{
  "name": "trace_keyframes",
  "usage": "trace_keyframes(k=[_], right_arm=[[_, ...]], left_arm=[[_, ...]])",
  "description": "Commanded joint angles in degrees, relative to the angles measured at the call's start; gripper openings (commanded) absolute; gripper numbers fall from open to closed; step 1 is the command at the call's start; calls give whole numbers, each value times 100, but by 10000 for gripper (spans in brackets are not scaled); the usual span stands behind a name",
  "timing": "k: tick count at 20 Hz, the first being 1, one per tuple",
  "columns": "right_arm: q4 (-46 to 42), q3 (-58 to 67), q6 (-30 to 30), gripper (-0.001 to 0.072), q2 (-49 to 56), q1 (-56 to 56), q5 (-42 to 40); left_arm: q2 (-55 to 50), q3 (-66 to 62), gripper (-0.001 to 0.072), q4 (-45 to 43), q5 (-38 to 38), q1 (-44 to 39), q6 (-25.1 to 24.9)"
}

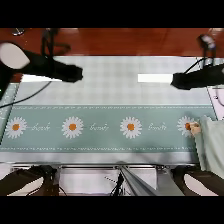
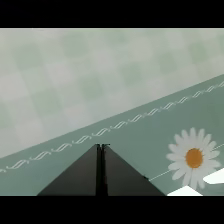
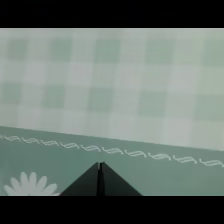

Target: Fold the shirts.

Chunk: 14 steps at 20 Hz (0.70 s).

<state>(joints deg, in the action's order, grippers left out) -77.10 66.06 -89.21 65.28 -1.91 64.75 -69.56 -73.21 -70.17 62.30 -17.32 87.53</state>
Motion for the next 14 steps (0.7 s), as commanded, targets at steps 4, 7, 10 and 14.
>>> trace_keyframes(k=[4, 7, 10, 14], right_arm=[[-824, -125, -391, 21, 424, -343, -24], [-811, -125, -385, 21, 420, -343, 31], [-811, -125, -385, 21, 420, -343, 28], [-811, -125, -385, 21, 420, -343, 22]], left_arm=[[-166, 603, 22, -568, -26, -57, 269], [-181, 603, 23, -570, -28, -55, 269], [-181, 603, 22, -570, -28, -55, 269], [-184, 603, 22, -570, -28, -55, 267]])
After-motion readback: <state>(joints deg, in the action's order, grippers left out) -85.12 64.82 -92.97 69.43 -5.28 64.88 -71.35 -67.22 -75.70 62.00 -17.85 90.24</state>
